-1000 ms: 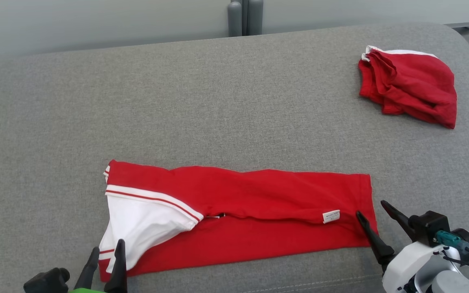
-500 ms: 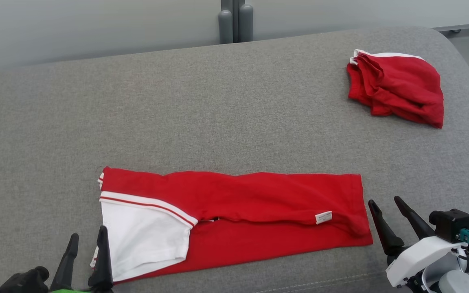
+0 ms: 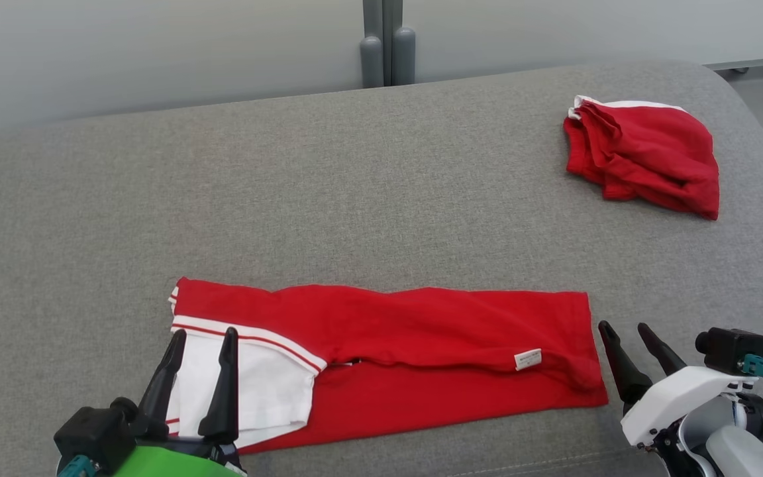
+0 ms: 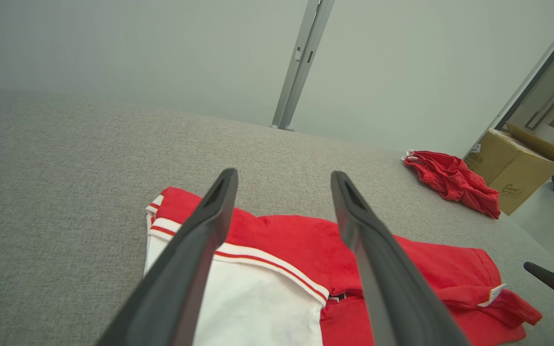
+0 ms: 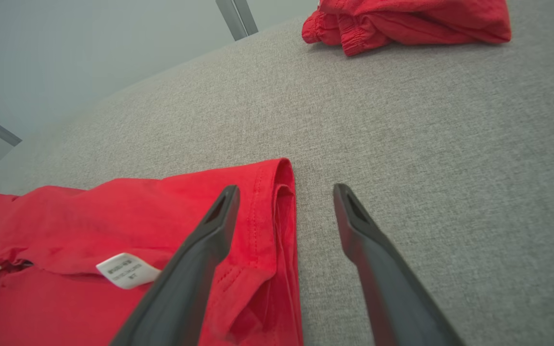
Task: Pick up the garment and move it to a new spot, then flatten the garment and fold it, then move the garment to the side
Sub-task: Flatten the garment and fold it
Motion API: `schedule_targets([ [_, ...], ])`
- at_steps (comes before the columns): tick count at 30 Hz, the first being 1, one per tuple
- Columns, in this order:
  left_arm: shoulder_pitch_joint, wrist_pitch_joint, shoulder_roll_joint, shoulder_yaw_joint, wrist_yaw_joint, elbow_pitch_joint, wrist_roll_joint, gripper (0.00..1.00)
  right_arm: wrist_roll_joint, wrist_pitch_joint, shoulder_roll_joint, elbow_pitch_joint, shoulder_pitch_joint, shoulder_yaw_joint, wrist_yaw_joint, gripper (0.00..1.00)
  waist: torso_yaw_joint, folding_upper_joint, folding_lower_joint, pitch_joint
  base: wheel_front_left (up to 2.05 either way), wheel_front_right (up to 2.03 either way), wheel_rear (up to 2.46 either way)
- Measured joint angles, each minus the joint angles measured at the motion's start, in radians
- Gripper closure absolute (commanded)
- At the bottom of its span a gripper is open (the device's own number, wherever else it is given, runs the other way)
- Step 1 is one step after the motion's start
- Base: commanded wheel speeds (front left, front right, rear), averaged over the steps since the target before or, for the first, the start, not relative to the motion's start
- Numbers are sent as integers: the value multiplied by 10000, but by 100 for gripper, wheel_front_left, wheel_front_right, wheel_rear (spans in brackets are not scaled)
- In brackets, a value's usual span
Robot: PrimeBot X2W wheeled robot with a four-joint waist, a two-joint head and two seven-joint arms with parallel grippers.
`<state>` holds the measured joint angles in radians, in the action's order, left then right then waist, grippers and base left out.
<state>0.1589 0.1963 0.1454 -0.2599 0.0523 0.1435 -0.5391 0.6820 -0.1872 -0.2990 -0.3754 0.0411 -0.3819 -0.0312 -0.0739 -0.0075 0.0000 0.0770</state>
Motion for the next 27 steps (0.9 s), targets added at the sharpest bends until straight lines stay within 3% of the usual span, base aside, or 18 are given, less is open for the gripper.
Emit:
schedule_targets([
  [14,-40,23,-320,-213,142,44,71,0,629,874,502,-1760,407,130,0,0,628,0,0,25,0,0,0],
  [20,-39,13,-320,12,274,132,71,0,779,1014,746,-2184,777,-44,-351,0,797,0,0,137,0,0,0],
  [21,-39,13,-320,13,286,146,71,0,779,1020,794,-2211,820,-107,-422,6,801,0,0,143,0,0,0],
  [22,-39,13,-320,15,288,165,71,0,779,1047,817,-2243,855,-142,-466,35,804,0,0,150,0,0,0],
  [24,-38,13,-320,27,288,196,71,0,777,1045,803,-2337,935,-161,-500,73,806,0,0,167,0,0,0],
  [26,-38,13,-320,40,290,222,71,0,775,993,790,-2383,986,-157,-523,100,802,0,0,185,0,0,0],
  [27,-37,13,-320,48,314,230,71,0,775,966,790,-2399,1007,-140,-527,100,798,0,0,194,0,0,0],
])
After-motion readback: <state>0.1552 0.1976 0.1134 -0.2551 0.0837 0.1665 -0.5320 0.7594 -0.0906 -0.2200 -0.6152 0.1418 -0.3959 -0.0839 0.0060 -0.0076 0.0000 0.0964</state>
